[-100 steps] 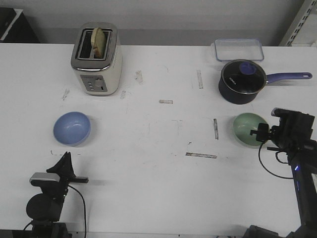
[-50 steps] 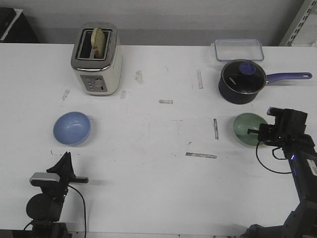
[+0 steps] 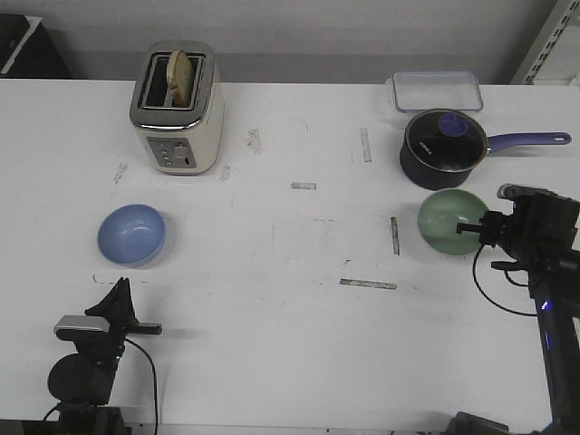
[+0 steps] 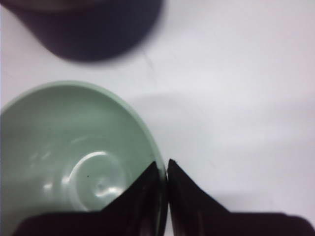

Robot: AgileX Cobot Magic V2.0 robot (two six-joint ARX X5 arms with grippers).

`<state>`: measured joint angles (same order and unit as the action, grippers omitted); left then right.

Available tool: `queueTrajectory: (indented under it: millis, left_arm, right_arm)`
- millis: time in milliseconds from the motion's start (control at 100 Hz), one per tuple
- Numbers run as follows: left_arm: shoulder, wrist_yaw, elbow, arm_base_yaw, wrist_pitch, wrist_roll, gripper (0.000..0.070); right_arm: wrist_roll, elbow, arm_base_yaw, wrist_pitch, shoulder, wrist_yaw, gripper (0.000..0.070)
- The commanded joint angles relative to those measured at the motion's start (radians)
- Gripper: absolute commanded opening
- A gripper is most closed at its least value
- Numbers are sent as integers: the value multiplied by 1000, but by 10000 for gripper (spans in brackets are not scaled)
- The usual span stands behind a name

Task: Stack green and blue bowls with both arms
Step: 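Grip the green bowl rim and drag it toward the table center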

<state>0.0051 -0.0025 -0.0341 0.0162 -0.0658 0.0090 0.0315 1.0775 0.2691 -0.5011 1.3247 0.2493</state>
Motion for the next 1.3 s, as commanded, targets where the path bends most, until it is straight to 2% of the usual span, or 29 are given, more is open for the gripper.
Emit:
queueTrajectory:
  millis: [0, 200, 320, 540, 860, 1140, 1200, 1240, 1290]
  left_arm:
    - [-2, -1, 21, 0, -11, -2, 2]
    - [-2, -1, 21, 0, -11, -2, 2]
    - [-2, -1, 21, 0, -11, -2, 1]
    - [-2, -1, 21, 0, -11, -2, 1]
    - [-2, -1, 21, 0, -10, -2, 1]
    - [-2, -1, 21, 0, -10, -2, 1]
    - [-2, -1, 21, 0, -10, -2, 1]
    - [-2, -1, 21, 0, -10, -2, 2]
    - [-2, -1, 21, 0, -10, -2, 1]
  right_arm:
    - [-56, 23, -35, 6, -33, 33, 7]
    - [-192, 24, -263, -4, -82, 40, 6]
    - [-213, 24, -433, 0, -53, 32, 6]
    - [-253, 24, -680, 27, 55, -49, 6]
    - [-252, 24, -825, 30, 215, -94, 6]
    - [-244, 23, -846, 40, 251, -101, 10]
    - [-244, 23, -846, 40, 251, -98, 62]
    - [-244, 23, -846, 40, 251, -92, 164]
    - [-244, 24, -846, 40, 251, -89, 326]
